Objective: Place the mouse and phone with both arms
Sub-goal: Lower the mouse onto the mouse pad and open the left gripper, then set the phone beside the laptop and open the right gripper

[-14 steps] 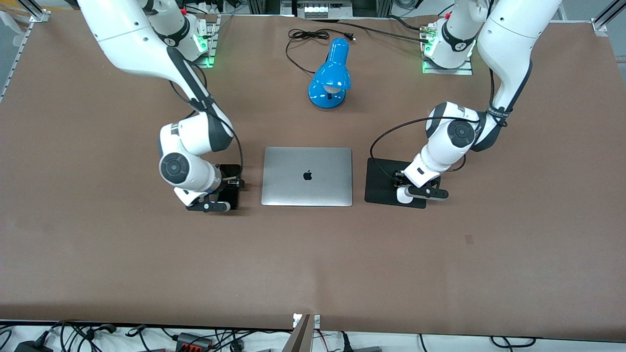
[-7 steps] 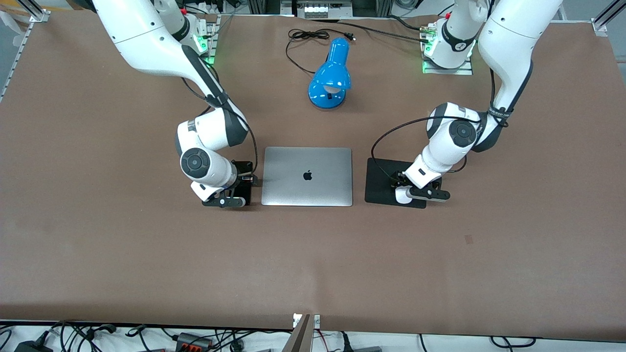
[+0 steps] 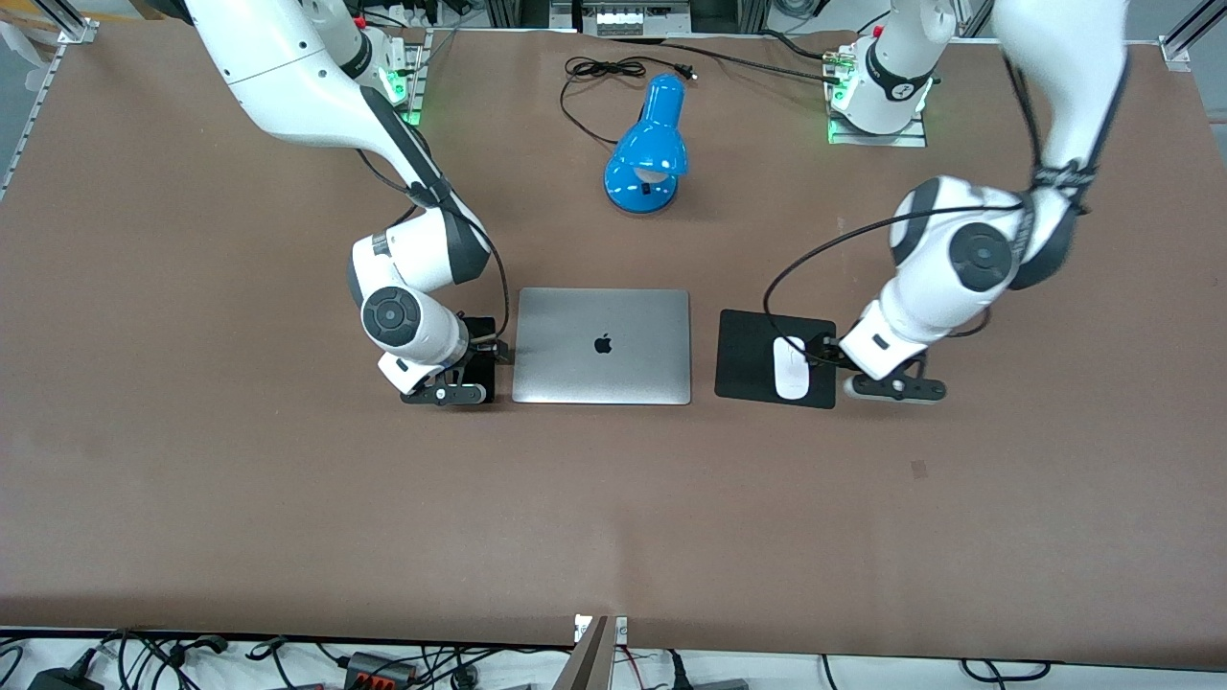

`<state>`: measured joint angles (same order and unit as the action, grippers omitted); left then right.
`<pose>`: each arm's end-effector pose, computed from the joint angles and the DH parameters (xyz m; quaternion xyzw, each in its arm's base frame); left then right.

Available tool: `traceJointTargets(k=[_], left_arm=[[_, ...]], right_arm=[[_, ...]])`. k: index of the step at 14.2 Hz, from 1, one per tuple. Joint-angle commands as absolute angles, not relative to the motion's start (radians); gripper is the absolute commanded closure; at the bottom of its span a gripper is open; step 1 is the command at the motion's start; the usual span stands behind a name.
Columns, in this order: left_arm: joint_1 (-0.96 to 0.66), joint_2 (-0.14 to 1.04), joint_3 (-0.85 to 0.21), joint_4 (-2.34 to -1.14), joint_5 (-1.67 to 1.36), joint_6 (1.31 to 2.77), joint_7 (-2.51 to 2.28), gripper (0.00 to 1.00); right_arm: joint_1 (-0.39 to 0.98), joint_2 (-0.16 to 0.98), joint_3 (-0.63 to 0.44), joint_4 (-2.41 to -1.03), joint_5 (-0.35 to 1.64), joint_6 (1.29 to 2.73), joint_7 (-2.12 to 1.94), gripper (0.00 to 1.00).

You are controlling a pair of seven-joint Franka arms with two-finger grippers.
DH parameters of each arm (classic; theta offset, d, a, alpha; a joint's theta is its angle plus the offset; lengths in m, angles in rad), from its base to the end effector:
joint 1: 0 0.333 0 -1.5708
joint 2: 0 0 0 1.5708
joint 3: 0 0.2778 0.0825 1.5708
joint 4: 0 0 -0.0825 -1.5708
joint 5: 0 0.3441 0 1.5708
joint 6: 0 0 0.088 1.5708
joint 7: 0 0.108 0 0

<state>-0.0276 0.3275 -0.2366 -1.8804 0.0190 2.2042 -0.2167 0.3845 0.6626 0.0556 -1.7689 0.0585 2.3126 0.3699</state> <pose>0.5625 -0.1446 0.3277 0.9993 -0.0232 -0.0044 0.0298 0.5408 0.2541 0.1770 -0.9975 -0.0092 0.0692 0.0114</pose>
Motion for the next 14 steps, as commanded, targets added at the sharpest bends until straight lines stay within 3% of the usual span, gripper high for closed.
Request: traceJointTargets(k=[1, 4, 7, 9, 14], left_arm=[[-0.023, 0.347, -0.236, -1.659, 0.128, 1.919, -0.145, 0.00], [0.014, 0.342, -0.236, -1.491, 0.169, 1.693, 0.004, 0.00], [0.087, 0.334, -0.250, -1.346, 0.150, 1.505, 0.116, 0.00], [0.092, 0.324, -0.241, -1.310, 0.089, 1.508, 0.056, 0.00], [0.141, 0.324, -0.241, -1.287, 0.043, 1.543, 0.034, 0.00]], right_arm=[[0.388, 0.641, 0.052, -1.746, 0.051, 2.310, 0.364, 0.00], [0.376, 0.577, 0.045, -1.674, 0.051, 2.220, 0.351, 0.00], [0.328, 0.557, 0.041, -1.484, 0.049, 1.969, 0.322, 0.00], [0.292, 0.555, 0.040, -1.396, 0.049, 1.873, 0.272, 0.00], [0.181, 0.477, 0.032, -1.315, 0.048, 1.827, 0.201, 0.00]])
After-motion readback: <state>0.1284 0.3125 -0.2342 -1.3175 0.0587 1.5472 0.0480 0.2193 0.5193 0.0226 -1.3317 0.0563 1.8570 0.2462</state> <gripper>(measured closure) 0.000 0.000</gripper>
